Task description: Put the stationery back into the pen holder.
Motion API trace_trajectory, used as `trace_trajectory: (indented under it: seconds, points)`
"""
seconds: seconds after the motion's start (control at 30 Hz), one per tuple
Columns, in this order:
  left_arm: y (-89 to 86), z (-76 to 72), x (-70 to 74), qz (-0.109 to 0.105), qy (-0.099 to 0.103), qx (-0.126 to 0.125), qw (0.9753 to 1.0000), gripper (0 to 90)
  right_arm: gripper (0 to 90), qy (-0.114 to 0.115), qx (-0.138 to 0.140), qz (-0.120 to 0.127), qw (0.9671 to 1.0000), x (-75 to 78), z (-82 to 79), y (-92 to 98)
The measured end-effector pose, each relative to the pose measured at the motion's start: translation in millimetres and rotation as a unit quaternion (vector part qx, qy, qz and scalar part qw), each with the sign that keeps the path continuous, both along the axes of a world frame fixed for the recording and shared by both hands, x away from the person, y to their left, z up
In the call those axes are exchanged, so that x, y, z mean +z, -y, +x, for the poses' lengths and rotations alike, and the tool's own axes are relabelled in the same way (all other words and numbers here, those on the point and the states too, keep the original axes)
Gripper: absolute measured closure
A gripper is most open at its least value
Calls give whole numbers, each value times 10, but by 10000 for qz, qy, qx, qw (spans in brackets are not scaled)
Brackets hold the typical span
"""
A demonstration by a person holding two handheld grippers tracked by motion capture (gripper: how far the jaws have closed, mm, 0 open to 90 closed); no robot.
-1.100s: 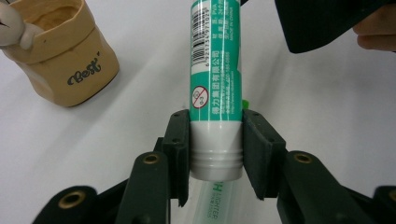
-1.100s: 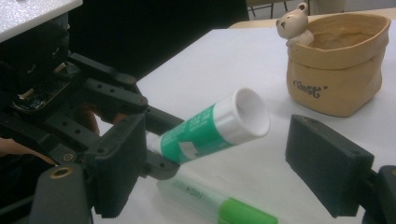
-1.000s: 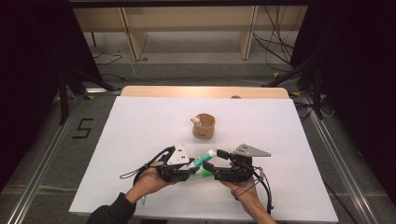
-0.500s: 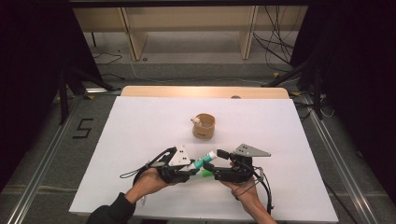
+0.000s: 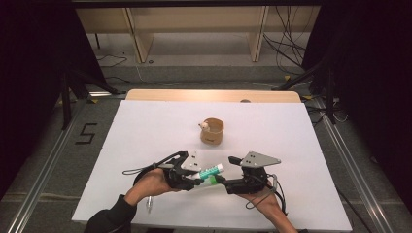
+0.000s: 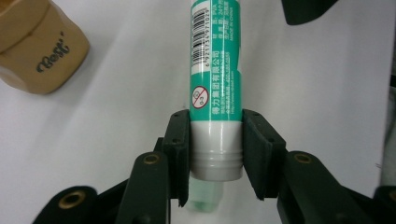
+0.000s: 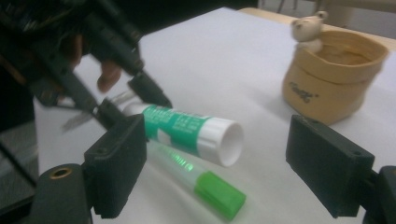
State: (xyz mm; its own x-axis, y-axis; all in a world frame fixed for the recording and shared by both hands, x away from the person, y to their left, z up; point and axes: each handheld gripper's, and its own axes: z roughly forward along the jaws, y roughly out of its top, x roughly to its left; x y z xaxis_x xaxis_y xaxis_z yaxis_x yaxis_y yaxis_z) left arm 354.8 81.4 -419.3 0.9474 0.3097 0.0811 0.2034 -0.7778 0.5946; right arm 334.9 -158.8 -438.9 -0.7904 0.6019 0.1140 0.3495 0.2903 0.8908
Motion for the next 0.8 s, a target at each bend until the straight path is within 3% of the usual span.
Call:
trace_trajectory:
  seconds: [0.03,0.07,0.17,0.27,0.4,0.43,0.47,0.57,0.6,0.63,0.67,0.73,0.8]
  points:
    - [0,0,0,0,0,0,10000,649,213,0,0,0,10000,0,0,0]
    - [8,1,31,129,-126,-53,9998,649,214,78,234,-230,9994,25,-23,-22]
    - [16,10,58,279,-316,-90,9991,649,211,468,435,-837,9944,36,-93,-98]
    - [20,31,66,440,-451,-131,9979,649,211,655,609,-1088,9900,29,-152,-161]
    - [45,73,65,655,-695,-186,9953,649,210,990,733,-1547,9802,22,-224,-245]
    - [45,73,65,655,-695,-186,9953,649,210,990,733,-1547,9802,22,-224,-245]
    - [66,90,67,719,-783,-199,9941,649,210,1141,787,-1717,9753,17,-255,-283]
    - [108,114,74,786,-873,-225,9928,649,218,1437,821,-2041,9648,0,-305,-336]
    - [108,114,74,786,-873,-225,9928,649,218,1437,821,-2041,9648,0,-305,-336]
    - [122,124,79,809,-890,-240,9925,649,222,1557,827,-2169,9601,-8,-321,-352]
    - [158,127,87,861,-958,-240,9914,649,230,1835,836,-2438,9486,-30,-363,-392]
    - [193,138,103,929,-1000,-290,9902,649,244,2093,872,-2678,9364,-55,-407,-436]
    - [212,137,105,917,-1034,-277,9900,649,261,2405,838,-2966,9204,-85,-454,-482]
